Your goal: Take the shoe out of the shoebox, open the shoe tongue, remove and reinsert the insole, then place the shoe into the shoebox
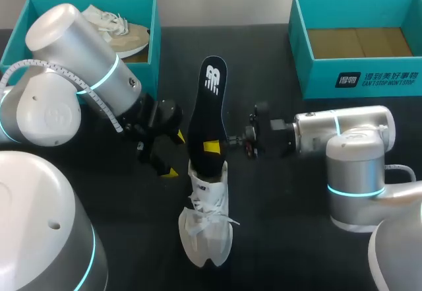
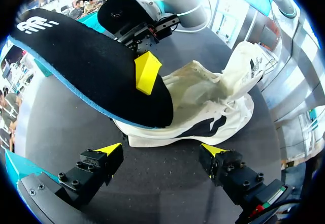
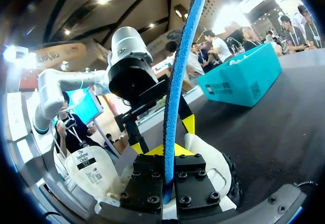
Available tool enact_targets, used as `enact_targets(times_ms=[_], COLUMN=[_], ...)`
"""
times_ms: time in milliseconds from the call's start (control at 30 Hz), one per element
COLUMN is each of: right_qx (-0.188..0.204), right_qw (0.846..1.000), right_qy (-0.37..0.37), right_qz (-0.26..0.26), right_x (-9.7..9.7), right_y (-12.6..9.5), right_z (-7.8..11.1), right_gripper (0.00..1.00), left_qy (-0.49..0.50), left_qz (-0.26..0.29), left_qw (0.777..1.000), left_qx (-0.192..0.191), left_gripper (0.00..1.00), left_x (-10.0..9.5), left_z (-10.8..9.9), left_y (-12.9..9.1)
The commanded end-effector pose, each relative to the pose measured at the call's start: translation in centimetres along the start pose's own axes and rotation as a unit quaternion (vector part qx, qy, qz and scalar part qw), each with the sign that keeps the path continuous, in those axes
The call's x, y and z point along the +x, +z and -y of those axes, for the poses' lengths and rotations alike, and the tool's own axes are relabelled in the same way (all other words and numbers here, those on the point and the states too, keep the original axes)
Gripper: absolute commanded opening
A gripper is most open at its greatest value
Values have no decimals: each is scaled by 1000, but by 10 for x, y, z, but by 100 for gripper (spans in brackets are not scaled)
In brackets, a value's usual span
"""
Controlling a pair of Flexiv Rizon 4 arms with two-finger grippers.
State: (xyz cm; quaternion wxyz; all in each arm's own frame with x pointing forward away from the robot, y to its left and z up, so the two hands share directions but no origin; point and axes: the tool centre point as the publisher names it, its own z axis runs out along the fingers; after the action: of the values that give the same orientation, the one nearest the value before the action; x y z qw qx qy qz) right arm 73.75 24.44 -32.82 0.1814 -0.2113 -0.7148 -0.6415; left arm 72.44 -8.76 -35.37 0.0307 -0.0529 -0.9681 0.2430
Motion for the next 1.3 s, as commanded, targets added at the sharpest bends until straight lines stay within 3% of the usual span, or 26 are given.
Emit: enact_targets(times_ms=[33, 1300], right_qx=[1, 23], right_qw=[1000, 994], right_qy=[10, 105], right_qz=[4, 12], right_x=[0, 15], right_y=[2, 12], right_z=[6, 60], right_gripper=[0, 0], left_qy=[0, 0], left_qz=[0, 0], left_qw=[1000, 1000], left_qx=[0, 0], left_gripper=[100, 100], left_x=[0, 0], left_z=[-1, -1], left_y=[1, 1])
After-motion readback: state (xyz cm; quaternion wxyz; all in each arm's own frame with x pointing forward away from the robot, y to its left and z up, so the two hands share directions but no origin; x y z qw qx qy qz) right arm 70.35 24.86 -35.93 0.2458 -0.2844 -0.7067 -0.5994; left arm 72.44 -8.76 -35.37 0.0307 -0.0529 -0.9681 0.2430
